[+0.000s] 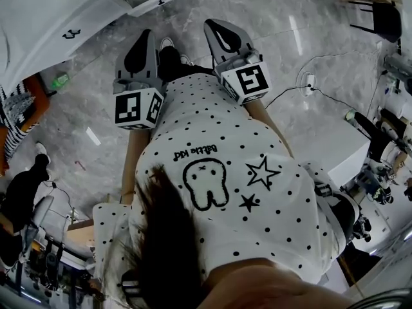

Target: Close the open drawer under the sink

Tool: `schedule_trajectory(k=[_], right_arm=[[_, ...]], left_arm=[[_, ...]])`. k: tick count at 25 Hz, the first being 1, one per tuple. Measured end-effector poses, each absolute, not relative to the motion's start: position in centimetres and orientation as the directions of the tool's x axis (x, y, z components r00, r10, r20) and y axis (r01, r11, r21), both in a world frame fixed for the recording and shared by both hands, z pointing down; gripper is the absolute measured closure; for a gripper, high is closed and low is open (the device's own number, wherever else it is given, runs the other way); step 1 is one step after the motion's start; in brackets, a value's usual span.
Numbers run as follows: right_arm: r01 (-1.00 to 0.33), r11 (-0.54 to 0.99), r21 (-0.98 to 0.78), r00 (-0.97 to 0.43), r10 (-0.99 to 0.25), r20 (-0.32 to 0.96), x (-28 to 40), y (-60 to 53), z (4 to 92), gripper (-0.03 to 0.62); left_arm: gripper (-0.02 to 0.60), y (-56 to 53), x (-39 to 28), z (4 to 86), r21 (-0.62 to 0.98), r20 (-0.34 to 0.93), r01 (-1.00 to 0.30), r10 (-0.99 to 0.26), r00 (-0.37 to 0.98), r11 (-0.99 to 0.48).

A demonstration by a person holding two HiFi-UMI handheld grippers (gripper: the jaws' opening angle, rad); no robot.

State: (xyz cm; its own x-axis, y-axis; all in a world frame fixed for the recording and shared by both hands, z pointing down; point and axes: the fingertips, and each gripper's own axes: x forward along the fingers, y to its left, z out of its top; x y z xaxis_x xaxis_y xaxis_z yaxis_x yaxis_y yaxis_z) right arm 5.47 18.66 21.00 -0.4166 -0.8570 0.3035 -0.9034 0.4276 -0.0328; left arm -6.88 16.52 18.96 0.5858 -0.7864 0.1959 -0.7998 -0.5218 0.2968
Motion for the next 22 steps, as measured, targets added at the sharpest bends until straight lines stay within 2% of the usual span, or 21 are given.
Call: schedule_trajectory(k=[11, 22], right_arm=[[-0.930, 0.367, -0.002, -0.348, -0.879, 0.326, 5.1, 13.8, 20.9, 0.580], [-0.934, 0.357, 0.027, -0.327, -0.883, 0.337, 2.1, 10.6, 21.4, 0.580]], left_arm=[[0.574, 11.1, -7.5, 18.5, 0.263, 0.195, -0.778, -0.759, 0.621, -0.570], [0.574, 7.4, -12.1, 19.2, 0.308, 0.190, -0.801, -0.791, 0.581, -0.514]])
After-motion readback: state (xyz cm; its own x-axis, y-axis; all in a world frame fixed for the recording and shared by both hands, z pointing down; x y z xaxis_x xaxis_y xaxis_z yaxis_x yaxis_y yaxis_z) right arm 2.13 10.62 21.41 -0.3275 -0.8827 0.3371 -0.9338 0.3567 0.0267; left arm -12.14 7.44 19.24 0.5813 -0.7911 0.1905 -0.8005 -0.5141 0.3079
